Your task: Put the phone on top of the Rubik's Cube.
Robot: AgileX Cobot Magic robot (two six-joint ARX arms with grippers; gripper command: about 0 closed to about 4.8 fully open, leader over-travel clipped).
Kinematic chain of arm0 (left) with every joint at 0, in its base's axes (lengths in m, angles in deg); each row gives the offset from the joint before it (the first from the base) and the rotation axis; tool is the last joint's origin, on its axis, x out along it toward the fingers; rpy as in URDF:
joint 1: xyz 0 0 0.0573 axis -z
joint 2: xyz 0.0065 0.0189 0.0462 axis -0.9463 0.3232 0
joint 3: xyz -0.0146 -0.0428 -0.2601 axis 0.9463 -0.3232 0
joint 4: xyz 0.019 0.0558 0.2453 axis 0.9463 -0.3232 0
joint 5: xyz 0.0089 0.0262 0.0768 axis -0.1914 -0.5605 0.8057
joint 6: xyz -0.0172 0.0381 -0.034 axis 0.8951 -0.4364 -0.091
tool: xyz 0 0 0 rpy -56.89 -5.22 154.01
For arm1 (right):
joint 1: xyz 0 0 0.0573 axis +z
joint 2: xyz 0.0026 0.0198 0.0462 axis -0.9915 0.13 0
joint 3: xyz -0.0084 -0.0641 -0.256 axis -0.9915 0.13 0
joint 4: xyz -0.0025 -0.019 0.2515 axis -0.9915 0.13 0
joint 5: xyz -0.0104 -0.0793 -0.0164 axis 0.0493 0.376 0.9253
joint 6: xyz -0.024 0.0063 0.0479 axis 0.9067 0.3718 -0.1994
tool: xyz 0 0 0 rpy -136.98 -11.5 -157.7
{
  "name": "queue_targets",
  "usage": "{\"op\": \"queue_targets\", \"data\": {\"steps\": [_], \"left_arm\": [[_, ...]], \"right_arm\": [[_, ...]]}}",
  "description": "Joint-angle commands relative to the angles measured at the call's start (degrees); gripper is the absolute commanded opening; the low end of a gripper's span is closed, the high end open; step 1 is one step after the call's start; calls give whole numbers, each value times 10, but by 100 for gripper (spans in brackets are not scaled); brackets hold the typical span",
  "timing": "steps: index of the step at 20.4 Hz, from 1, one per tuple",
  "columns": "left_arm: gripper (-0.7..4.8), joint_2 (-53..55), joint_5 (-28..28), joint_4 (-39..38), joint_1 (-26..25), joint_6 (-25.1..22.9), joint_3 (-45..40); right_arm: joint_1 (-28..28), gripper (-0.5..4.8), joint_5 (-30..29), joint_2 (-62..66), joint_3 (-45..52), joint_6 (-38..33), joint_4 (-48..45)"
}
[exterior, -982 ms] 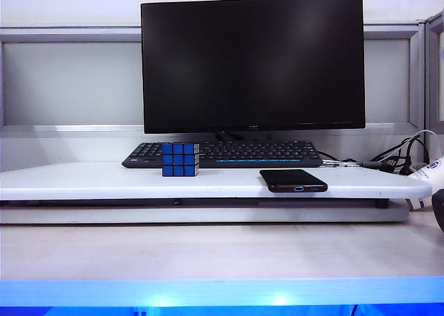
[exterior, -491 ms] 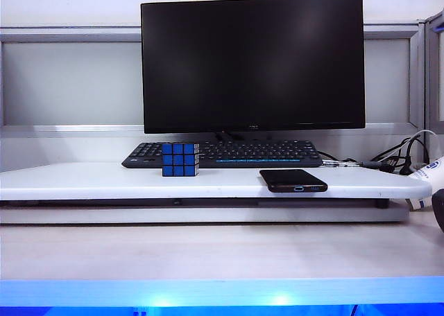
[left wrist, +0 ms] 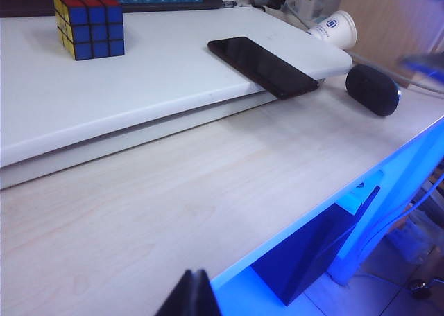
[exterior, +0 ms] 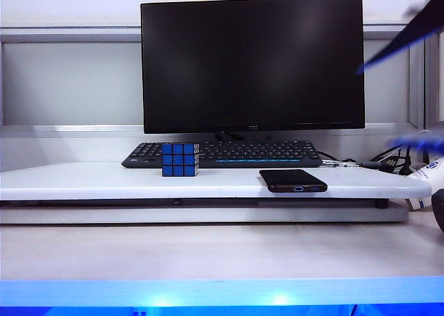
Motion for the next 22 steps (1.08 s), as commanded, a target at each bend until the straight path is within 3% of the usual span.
{"op": "queue_targets", "data": {"steps": [1,9,19,22], "left_arm": [[-5,0,-8,-14,0,2,-2],[-6,0,-10,-14,0,2,-2],[-6,0,-10,-14,0,2,-2],[-5,0,-10,-14,0,2,-2]], "right_arm": [[8,433,-1,100,-21,0,-79],[11,432,-3,289,-83,-1,-138],[17,415,2,388,-131,-1,-165],[34,359,3,409,-152,-1,-165]]}}
